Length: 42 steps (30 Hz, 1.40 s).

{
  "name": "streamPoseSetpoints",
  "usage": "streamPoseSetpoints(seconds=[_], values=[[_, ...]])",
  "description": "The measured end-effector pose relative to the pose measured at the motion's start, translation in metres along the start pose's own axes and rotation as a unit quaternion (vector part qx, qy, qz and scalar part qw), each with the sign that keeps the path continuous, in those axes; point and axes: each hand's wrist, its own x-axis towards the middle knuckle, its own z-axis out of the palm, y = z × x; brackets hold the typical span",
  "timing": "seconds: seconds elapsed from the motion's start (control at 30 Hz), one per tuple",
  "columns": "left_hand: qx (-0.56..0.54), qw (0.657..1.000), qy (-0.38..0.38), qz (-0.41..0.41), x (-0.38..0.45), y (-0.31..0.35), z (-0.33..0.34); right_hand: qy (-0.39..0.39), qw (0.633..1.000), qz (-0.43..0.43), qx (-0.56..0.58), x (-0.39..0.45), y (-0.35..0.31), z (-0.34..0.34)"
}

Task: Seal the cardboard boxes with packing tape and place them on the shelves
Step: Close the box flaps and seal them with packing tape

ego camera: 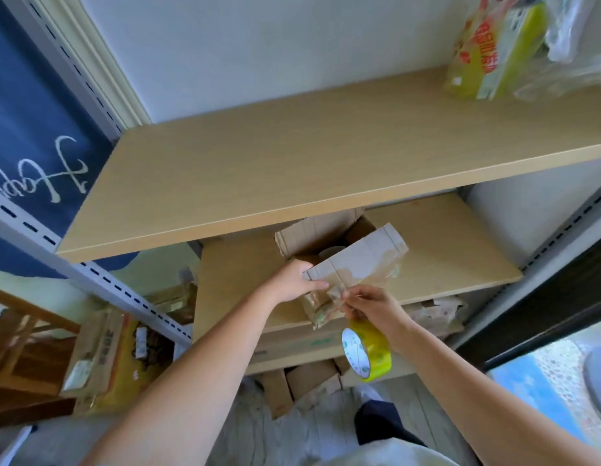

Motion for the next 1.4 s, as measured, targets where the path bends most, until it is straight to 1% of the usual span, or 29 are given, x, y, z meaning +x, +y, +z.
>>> streamPoseSetpoints(seconds=[0.07,0.13,0.27,0.37,0.47,0.53,0.63,0.7,0.77,0.83,0.93,1.03,1.1,1.23,1.3,1.4], values=[[-0.004,1.000,0.001,0.006,0.001,0.000,-0.001,0.015,1.000,0.003,-0.001,0.004,0.001,0.001],[-0.013,1.000,-0.026,0.004,0.005,-0.001,0.002,0.024,1.000,0.003,-0.006,0.009,0.001,0.003],[-0.050,0.994,-0.081,-0.049,0.011,-0.001,-0.002,0.036,0.999,0.003,-0.010,0.019,0.003,0.011],[-0.095,0.988,-0.096,-0.072,0.011,0.000,-0.008,0.055,0.997,0.000,-0.047,0.024,0.001,0.017],[-0.125,0.985,-0.096,-0.075,0.014,-0.004,-0.005,0.076,0.995,-0.001,-0.068,0.025,-0.001,0.022],[-0.123,0.984,-0.095,-0.081,0.016,-0.006,-0.002,0.086,0.992,-0.006,-0.092,0.025,-0.003,0.027],[-0.136,0.985,-0.071,-0.080,0.011,0.000,-0.002,0.107,0.982,-0.018,-0.156,0.026,-0.004,0.034],[-0.137,0.983,-0.070,-0.103,0.005,0.004,-0.004,0.121,0.980,-0.014,-0.155,0.027,-0.004,0.037],[-0.129,0.982,-0.087,-0.105,0.005,0.002,-0.006,0.129,0.977,-0.012,-0.167,0.027,-0.006,0.040],[-0.113,0.984,-0.110,-0.080,0.004,0.001,-0.006,0.129,0.973,-0.009,-0.192,0.028,-0.008,0.041],[-0.067,0.992,-0.096,-0.048,0.007,-0.002,-0.001,0.131,0.963,-0.009,-0.234,0.029,-0.011,0.043],[-0.017,0.998,-0.048,-0.020,0.011,-0.006,0.006,0.131,0.946,-0.004,-0.297,0.030,-0.013,0.047],[-0.007,0.999,-0.039,-0.005,0.013,-0.007,0.008,0.134,0.928,0.001,-0.348,0.030,-0.013,0.051],[0.022,0.999,-0.028,0.010,0.012,-0.011,0.011,0.141,0.877,-0.001,-0.459,0.027,-0.011,0.057],[0.029,0.999,-0.024,0.012,0.010,-0.011,0.012,0.135,0.868,0.004,-0.477,0.022,-0.012,0.059],[0.027,0.999,-0.024,0.014,0.010,-0.012,0.014,0.125,0.866,0.004,-0.484,0.015,-0.010,0.062]])
